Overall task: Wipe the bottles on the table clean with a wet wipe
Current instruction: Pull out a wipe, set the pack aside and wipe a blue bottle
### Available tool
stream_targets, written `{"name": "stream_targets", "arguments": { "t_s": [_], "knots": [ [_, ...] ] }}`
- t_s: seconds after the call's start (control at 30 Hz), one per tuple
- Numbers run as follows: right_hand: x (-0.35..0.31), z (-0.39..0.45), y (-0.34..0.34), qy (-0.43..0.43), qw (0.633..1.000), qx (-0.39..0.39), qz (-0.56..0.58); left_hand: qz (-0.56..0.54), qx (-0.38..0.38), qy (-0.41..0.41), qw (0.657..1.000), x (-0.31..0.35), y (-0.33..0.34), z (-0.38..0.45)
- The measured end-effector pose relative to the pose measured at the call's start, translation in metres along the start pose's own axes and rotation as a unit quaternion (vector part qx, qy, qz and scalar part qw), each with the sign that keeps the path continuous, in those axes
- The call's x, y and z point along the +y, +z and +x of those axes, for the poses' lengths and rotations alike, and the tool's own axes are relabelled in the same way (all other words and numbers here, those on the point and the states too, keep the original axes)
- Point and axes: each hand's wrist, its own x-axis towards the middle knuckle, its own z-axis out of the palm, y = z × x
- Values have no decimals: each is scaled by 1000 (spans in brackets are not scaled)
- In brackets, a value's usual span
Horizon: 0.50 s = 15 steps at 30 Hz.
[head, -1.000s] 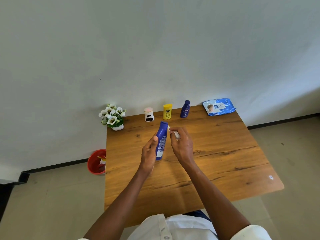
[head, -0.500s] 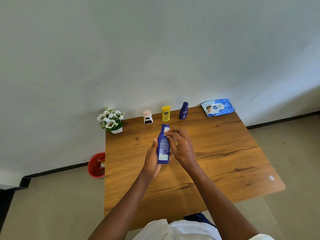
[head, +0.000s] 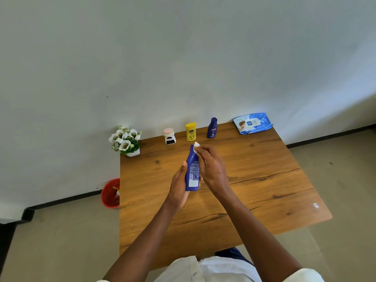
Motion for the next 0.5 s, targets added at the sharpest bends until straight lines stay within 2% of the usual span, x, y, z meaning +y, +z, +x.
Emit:
{"name": "stream_targets", "arguments": {
  "t_s": [0.13,0.17,0.23,0.3,0.4,0.5],
  "knots": [
    [11,0,-3,-102,994,-24,-29,27,-4,11,1000,-1,0,7],
    [16,0,-3,-101,994,-27,-9,26,4,9,1000,-2,0,9],
    [20,-2,-6,-25,997,-18,70,17,14,9,1000,-4,-1,15],
    [28,-5,-12,116,979,6,169,16,11,11,1000,-6,-2,20],
    [50,-4,-20,289,918,49,265,-2,28,6,1000,-6,0,27],
    [62,2,-28,376,848,49,369,5,44,-3,999,-7,6,37]
  ]
}}
